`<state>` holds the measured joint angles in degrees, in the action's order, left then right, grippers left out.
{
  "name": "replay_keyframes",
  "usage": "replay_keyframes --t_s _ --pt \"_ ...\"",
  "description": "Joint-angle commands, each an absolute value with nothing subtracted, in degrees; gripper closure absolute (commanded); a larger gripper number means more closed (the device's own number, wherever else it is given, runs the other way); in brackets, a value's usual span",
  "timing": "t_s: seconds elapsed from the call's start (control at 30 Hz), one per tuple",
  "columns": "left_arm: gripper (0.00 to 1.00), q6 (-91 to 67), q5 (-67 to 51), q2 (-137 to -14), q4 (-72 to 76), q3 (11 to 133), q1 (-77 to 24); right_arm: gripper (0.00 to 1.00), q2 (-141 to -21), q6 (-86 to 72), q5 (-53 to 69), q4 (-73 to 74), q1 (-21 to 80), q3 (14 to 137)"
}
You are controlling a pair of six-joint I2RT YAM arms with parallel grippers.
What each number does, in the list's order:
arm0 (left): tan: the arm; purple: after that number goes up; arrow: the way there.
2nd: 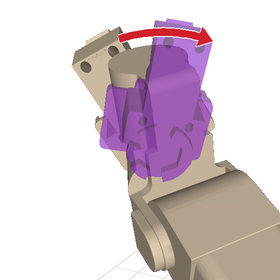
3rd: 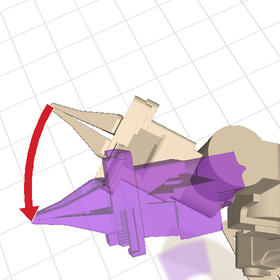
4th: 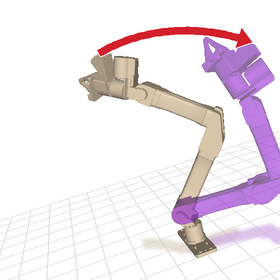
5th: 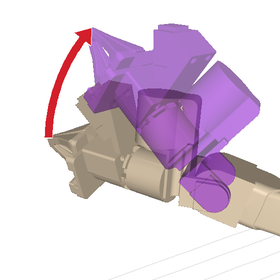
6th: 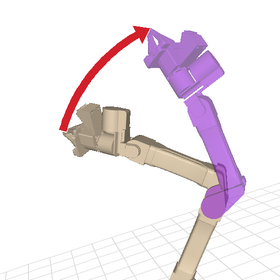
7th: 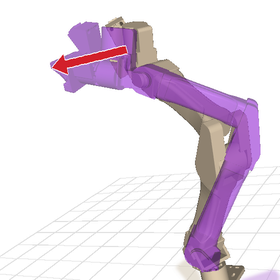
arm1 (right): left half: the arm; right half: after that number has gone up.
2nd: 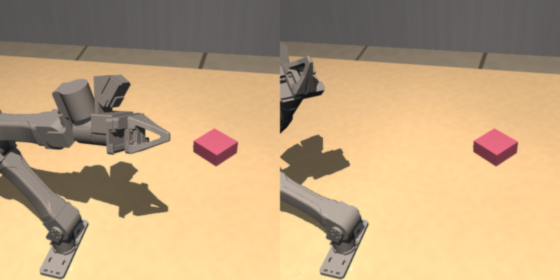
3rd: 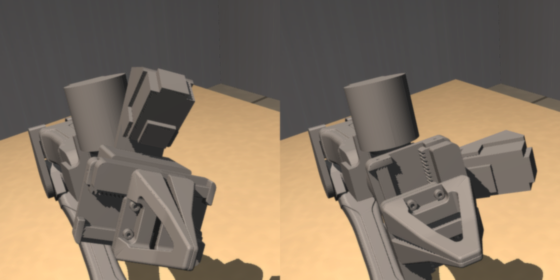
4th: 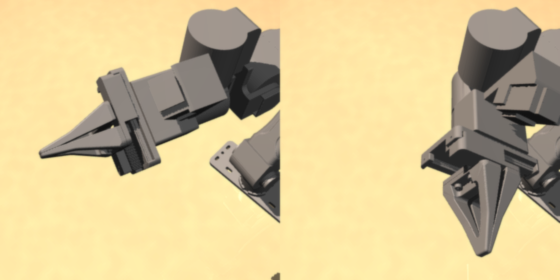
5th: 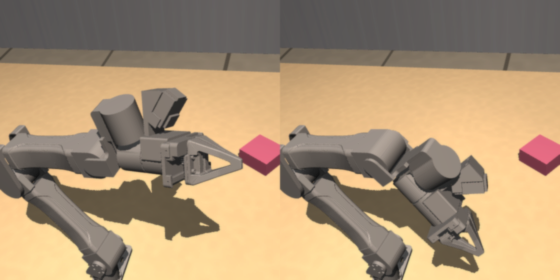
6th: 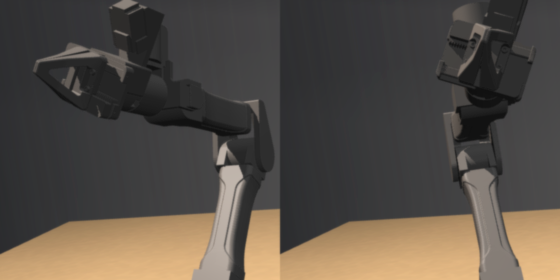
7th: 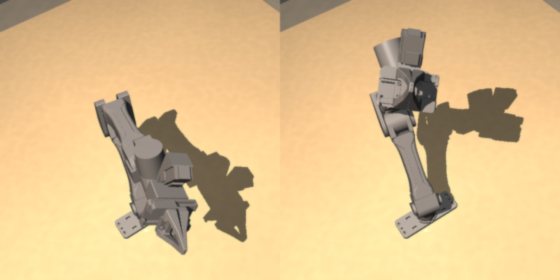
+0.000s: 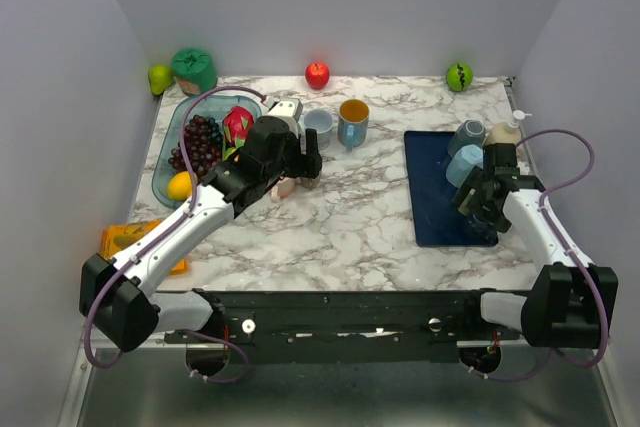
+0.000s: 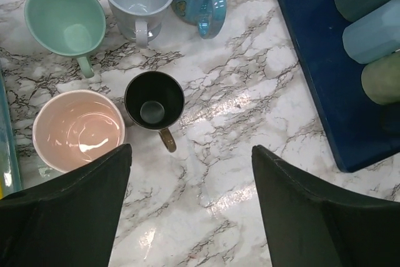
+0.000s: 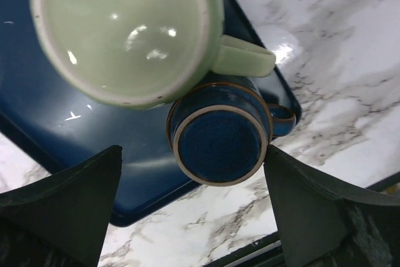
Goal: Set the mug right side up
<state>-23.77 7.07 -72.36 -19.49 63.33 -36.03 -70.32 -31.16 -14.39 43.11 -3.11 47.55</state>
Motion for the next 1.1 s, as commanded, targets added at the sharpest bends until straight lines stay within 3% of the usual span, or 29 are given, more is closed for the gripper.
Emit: replay_keyframes --t_s 0.0,0.23,0.57,0.8,1.07 --pt "0.13 -23.2 5.98 -70.4 -19.78 62.58 -36.21 0.03 -71.1 -31.81 -5.2 39.29 -3.25 47.81" --pt "0.12 -23.47 6.24 -70.31 -19.86 61.96 -36.21 0.07 -70.57 -35.5 3.51 36.56 -2.55 46.76" --pt "0.11 -23.47 6.06 -70.49 -19.95 61.44 -36.12 0.09 -71.19 -35.69 1.24 37.35 -0.09 47.11" --pt "0.09 -23.03 5.62 -69.35 -19.34 60.3 -36.12 0.1 -69.87 -23.06 -7.47 37.36 -0.18 48.43" --pt "0.07 -22.85 3.69 -68.29 -17.84 58.98 -36.12 0.13 -72.42 -12.57 1.75 28.4 -0.09 45.79"
